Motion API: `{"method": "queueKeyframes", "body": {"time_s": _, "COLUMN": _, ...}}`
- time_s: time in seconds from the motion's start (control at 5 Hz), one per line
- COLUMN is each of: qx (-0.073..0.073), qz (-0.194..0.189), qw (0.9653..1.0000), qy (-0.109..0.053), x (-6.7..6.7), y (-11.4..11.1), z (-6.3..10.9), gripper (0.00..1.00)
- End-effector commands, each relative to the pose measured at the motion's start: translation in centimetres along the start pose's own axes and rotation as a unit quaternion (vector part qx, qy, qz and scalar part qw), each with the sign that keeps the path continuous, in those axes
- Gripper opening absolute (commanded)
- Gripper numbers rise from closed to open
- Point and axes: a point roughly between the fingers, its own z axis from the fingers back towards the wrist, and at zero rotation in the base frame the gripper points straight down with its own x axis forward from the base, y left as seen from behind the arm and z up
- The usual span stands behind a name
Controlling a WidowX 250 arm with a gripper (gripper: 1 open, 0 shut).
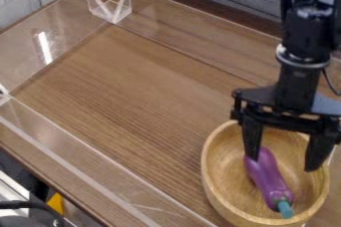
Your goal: Remove the purple eggplant from inside the brown bowl and put it on the table
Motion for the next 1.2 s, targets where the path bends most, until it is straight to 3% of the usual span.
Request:
{"method": "queueKeyframes", "body": {"time_s": 0.0, "qx": -0.030, "qz": 0.001, "qw": 0.9991, "qy": -0.029, "x": -0.2, "y": -0.9, "z": 0.9, "gripper": 1.00}}
{"method": "queueKeyframes", "body": {"time_s": 0.4, "qx": -0.043, "qz": 0.020, "qw": 0.9982, "qy": -0.037, "x": -0.3, "y": -1.3, "z": -0.1, "gripper": 1.00}}
{"method": "queueKeyframes", "body": {"time_s": 1.0, "qx": -0.048, "qz": 0.039, "qw": 0.9970, "qy": -0.046, "x": 0.1, "y": -1.3, "z": -1.2, "gripper": 1.00}}
